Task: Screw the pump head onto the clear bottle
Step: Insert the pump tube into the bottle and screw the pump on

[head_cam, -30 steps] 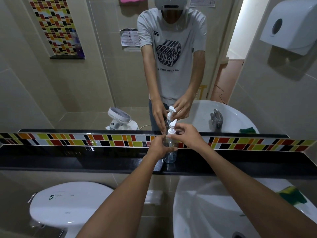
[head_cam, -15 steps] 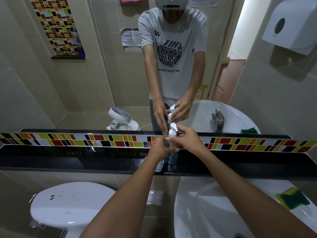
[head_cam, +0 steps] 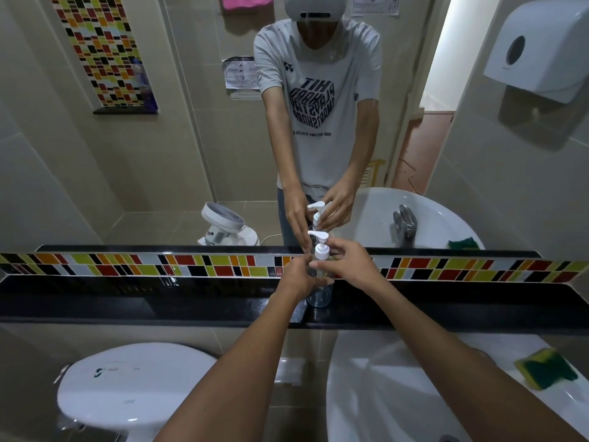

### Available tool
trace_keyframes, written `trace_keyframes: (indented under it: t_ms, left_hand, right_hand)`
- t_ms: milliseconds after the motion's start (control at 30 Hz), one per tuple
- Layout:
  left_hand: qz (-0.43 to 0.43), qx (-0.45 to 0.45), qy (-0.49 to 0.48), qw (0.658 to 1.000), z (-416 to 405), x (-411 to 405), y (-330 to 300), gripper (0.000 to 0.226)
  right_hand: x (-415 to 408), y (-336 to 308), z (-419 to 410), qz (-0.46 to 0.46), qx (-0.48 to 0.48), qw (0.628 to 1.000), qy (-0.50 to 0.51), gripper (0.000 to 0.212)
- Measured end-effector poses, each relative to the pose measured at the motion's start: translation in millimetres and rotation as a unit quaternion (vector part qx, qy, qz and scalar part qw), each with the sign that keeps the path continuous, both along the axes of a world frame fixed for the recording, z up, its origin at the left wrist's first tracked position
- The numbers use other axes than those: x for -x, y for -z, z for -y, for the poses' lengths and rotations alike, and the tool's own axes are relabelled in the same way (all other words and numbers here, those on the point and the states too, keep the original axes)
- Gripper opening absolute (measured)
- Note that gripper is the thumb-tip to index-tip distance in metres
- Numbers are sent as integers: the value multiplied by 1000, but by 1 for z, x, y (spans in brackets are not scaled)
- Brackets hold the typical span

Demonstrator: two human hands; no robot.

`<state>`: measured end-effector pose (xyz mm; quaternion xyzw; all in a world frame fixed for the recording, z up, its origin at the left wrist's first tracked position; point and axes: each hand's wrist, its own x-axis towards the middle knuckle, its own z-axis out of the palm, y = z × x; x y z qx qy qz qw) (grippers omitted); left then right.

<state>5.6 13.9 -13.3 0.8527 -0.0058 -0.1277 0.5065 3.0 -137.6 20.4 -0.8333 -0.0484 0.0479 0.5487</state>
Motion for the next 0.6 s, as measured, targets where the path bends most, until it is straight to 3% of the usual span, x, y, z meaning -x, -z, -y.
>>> trace_keyframes:
  t_ms: [167, 300, 400, 600]
  left_hand:
    - [12, -7, -7, 1000, 0, 1, -1, 63]
    - [5, -5, -7, 1000, 0, 0, 1, 62]
    - [0, 2, -7, 1000, 0, -1, 1, 63]
    - [-4, 7, -10, 1000, 1, 0, 0, 59]
  right_hand:
    - [1, 3, 5, 6, -10, 998, 66, 54]
    - [-2, -3, 5, -12, -19, 999, 24, 69]
    - [-1, -2, 1, -12, -12, 1000, -12, 62]
    - [1, 6, 9, 0, -35, 997, 76, 50]
